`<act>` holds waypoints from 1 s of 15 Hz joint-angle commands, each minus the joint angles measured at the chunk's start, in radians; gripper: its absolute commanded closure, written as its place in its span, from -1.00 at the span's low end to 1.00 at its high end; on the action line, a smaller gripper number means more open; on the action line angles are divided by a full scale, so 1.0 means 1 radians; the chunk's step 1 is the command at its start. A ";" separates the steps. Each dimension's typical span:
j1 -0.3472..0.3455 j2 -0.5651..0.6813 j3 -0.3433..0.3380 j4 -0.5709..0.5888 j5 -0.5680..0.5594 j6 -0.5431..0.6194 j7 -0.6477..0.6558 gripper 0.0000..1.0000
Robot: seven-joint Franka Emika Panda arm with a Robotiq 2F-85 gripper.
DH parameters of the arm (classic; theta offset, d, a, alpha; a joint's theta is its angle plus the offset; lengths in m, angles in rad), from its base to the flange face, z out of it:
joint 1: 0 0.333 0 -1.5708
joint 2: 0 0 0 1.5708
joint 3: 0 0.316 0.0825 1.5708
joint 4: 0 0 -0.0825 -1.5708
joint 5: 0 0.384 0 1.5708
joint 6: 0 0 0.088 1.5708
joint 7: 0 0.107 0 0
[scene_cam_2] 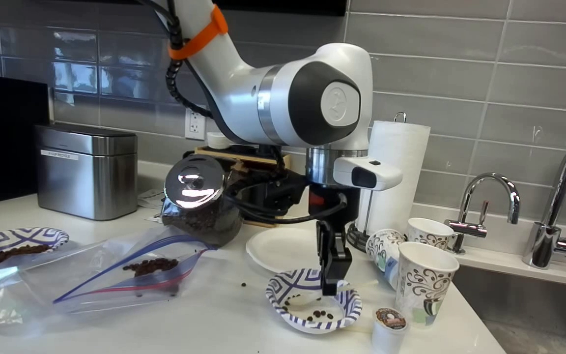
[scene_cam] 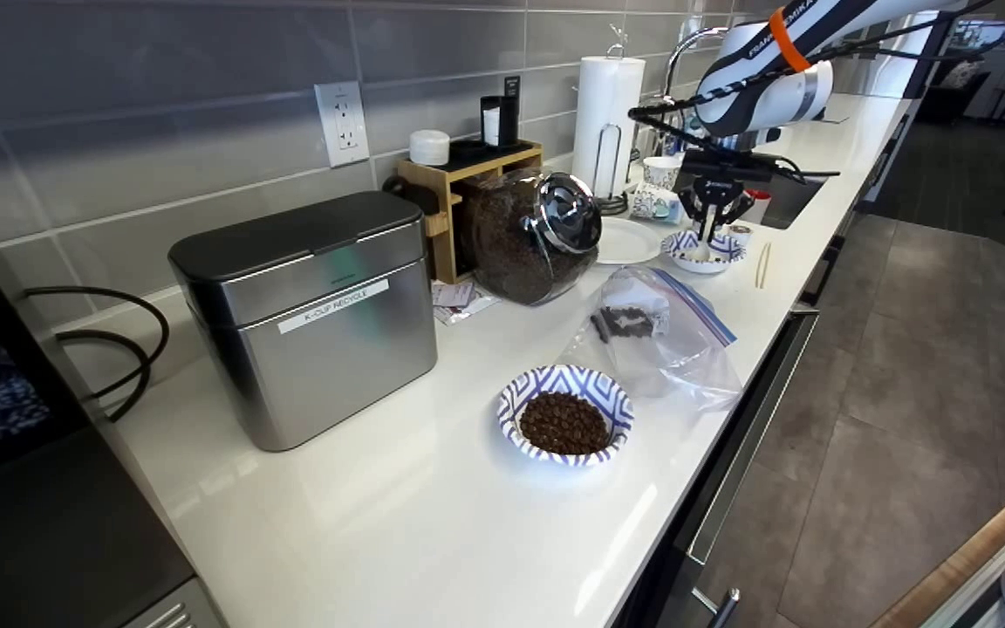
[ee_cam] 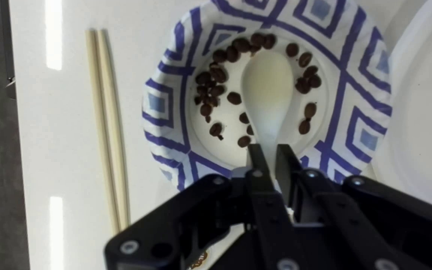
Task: Remove the white spoon from the bowl and place it on the countertop, get some of the contents from the clear plastic and place them on the white spoon.
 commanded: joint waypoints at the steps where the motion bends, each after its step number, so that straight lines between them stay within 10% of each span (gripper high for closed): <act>1: 0.001 -0.052 -0.004 -0.033 0.049 0.023 0.007 0.93; 15: -0.022 -0.377 0.121 -0.288 0.454 -0.040 -0.434 0.93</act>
